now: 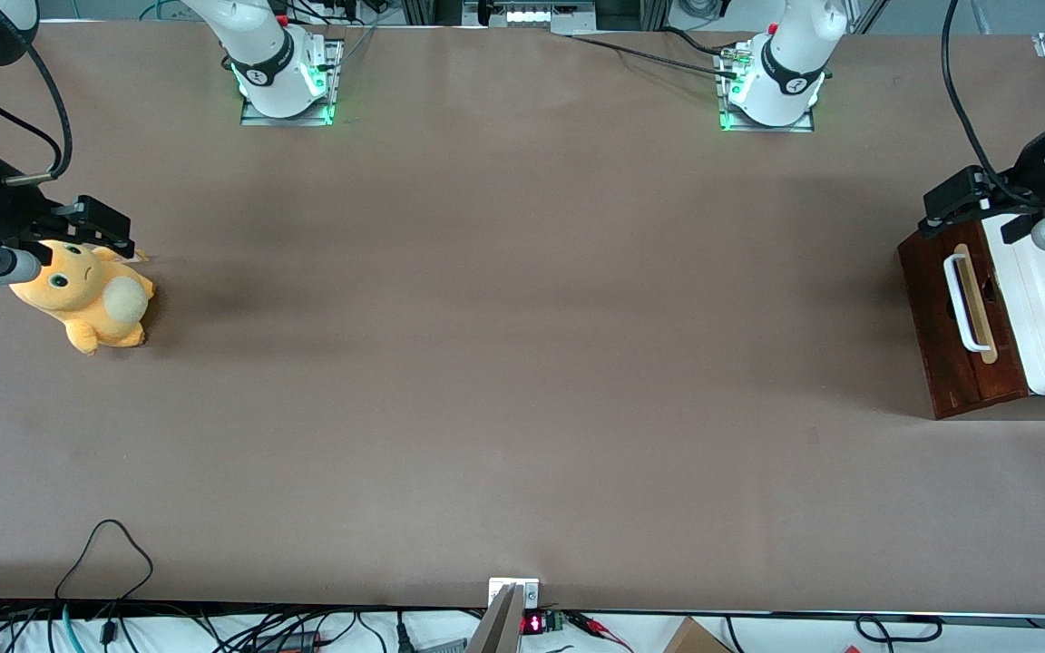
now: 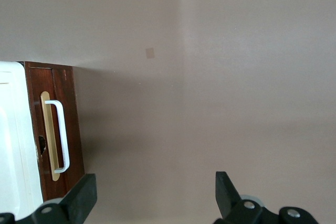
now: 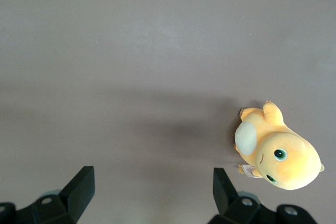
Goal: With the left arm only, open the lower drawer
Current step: 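Move the left gripper down toward the lower drawer's white handle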
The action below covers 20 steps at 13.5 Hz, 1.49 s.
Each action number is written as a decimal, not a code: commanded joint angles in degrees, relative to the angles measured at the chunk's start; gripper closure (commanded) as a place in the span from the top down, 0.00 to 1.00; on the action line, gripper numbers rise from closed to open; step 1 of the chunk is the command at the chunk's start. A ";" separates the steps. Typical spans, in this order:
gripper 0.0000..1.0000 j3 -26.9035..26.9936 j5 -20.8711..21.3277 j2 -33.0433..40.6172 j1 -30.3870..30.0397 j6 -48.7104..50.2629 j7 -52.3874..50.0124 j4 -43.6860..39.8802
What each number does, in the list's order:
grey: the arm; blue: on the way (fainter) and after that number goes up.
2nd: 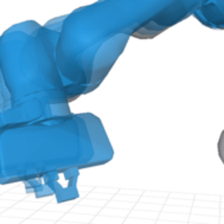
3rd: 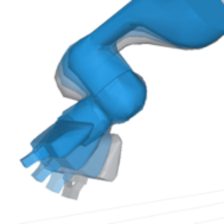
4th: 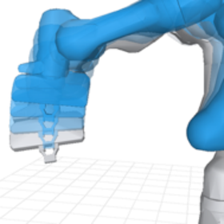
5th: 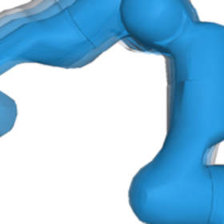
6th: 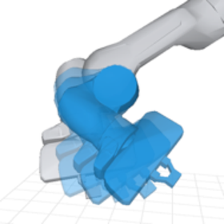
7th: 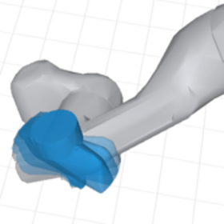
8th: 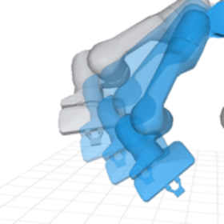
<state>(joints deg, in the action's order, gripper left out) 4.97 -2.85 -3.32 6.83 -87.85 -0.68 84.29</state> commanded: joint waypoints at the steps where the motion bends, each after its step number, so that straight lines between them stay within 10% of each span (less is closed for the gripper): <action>1: 1.00 -0.05 -0.05 1.57 0.20 -0.74 -0.55 1.49; 11: 1.00 -0.31 0.21 0.43 0.55 2.60 -0.64 -0.44; 15: 1.00 -3.21 10.66 -0.27 0.99 2.77 -1.08 -0.10; 20: 1.00 -3.74 11.11 -4.23 0.99 3.48 -3.18 0.60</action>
<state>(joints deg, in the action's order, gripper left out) 1.33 6.57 -6.09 7.75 -85.09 -2.51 84.63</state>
